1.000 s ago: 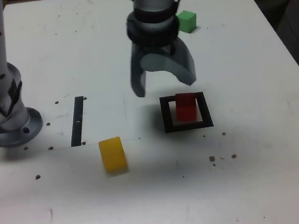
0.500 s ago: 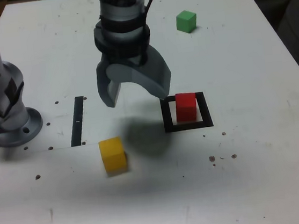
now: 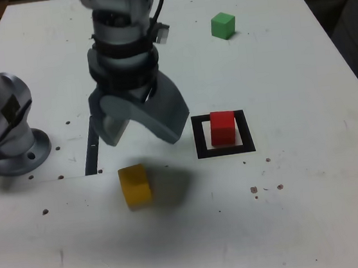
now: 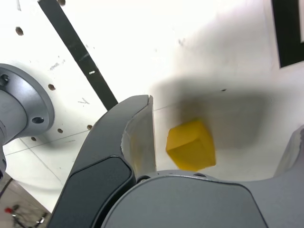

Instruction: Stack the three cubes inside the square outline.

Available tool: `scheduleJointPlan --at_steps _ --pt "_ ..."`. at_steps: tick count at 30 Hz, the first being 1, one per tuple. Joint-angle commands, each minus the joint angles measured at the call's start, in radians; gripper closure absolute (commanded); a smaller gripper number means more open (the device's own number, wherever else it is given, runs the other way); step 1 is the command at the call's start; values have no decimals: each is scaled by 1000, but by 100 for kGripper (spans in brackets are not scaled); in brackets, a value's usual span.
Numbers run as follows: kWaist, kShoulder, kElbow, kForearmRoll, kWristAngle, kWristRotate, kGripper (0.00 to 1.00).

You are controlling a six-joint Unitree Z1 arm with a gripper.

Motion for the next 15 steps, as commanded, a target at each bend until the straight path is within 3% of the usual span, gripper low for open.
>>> scheduleJointPlan --at_steps 1,10,15 --pt "-18 -7 10 -8 -6 1 1" --pt "-72 -10 20 -15 -9 33 1" --pt "-114 -12 15 -19 25 136 1"
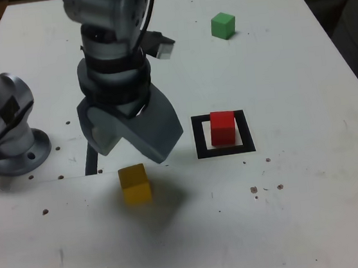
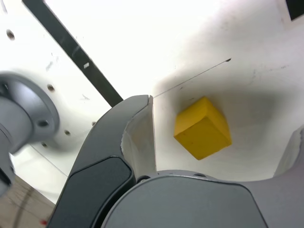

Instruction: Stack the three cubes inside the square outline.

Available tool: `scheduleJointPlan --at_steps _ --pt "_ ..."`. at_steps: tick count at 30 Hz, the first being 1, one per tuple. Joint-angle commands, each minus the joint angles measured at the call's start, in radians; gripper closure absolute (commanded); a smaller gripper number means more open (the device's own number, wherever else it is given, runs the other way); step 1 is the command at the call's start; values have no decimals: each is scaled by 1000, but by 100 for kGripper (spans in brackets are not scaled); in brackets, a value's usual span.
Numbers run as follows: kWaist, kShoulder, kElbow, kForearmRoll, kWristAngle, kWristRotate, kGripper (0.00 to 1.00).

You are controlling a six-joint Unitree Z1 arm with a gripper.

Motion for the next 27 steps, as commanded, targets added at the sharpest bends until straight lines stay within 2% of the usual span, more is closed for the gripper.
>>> scheduleJointPlan --at_steps 1,6,10,20,27 --pt "-20 -9 -6 -9 16 57 1" --pt "-55 -16 -10 -29 37 232 1" --pt "-65 -23 4 -39 48 298 1" --pt "-92 -31 44 -58 71 339 1" --pt "-115 -11 92 -116 71 337 1"
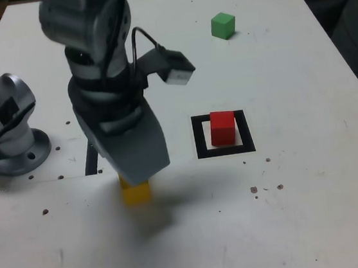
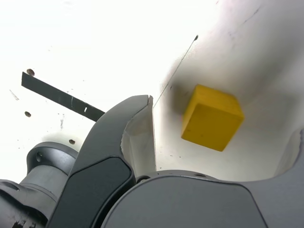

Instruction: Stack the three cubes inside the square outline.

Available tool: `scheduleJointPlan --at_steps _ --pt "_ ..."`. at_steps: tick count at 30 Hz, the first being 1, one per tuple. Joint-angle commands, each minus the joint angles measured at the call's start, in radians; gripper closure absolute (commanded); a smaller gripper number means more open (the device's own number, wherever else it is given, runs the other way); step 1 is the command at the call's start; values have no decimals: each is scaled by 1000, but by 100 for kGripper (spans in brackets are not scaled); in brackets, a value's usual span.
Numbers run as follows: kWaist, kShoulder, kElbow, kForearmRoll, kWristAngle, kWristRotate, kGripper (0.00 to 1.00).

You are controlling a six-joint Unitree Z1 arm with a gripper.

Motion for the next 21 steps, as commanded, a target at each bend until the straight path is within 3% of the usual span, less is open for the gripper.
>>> scheduleJointPlan --at_steps 1,10,21 --pt "-6 13 10 -19 -1 -2 1" --pt "-54 53 24 -67 4 -21 3" --pt "-60 81 26 -63 48 -50 12"
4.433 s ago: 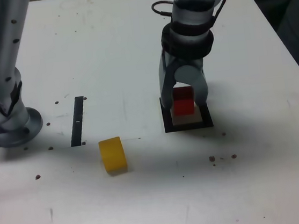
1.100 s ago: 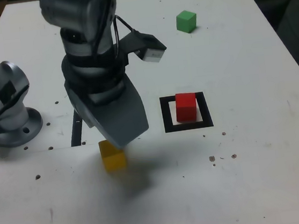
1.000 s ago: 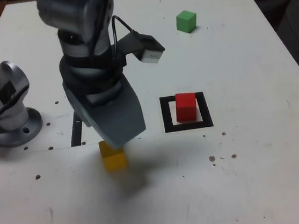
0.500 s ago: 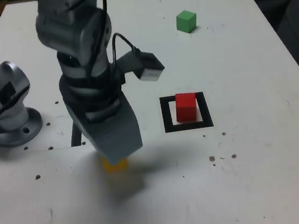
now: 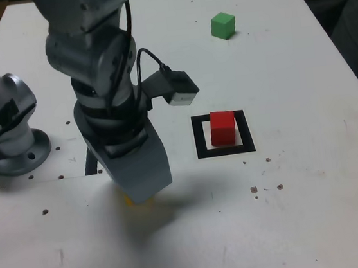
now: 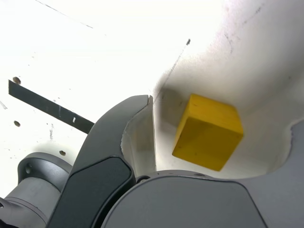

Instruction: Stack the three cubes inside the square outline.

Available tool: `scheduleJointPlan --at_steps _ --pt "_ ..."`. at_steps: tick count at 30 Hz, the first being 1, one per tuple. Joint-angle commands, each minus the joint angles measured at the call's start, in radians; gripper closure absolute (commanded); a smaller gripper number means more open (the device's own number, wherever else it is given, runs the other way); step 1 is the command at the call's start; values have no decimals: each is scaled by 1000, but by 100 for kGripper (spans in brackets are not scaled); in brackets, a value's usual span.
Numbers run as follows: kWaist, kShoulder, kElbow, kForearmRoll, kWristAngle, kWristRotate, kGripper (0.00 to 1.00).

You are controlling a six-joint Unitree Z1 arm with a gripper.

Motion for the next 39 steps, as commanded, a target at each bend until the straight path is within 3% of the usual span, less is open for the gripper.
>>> scheduleJointPlan --at_steps 1,9,18,21,31,39 --pt "-2 15 -5 2 9 -7 12" --pt "-15 43 -10 1 33 -39 22" --pt "-36 58 -8 -7 43 -69 56" --pt "-44 63 -7 -11 42 -75 62" --pt "-54 71 -20 -3 44 -86 67" --pt "-54 52 -52 55 48 -105 67"
